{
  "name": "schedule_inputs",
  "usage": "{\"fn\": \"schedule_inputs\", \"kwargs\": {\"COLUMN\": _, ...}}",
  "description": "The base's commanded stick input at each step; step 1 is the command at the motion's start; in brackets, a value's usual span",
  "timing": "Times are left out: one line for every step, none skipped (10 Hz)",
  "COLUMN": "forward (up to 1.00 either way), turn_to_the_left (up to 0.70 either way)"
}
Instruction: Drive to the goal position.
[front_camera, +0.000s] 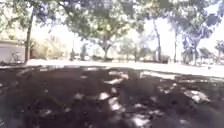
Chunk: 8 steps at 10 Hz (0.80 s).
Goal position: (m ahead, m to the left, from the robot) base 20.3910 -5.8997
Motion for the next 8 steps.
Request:
{"fn": "schedule_inputs", "kwargs": {"forward": 0.7, "turn_to_the_left": 0.0}}
{"fn": "schedule_inputs", "kwargs": {"forward": 0.7, "turn_to_the_left": 0.0}}
{"fn": "schedule_inputs", "kwargs": {"forward": 0.7, "turn_to_the_left": 0.0}}
{"fn": "schedule_inputs", "kwargs": {"forward": 0.7, "turn_to_the_left": 0.0}}
{"fn": "schedule_inputs", "kwargs": {"forward": 0.7, "turn_to_the_left": 0.0}}
{"fn": "schedule_inputs", "kwargs": {"forward": 0.7, "turn_to_the_left": 0.0}}
{"fn": "schedule_inputs", "kwargs": {"forward": 0.7, "turn_to_the_left": 0.0}}
{"fn": "schedule_inputs", "kwargs": {"forward": 0.7, "turn_to_the_left": 0.0}}
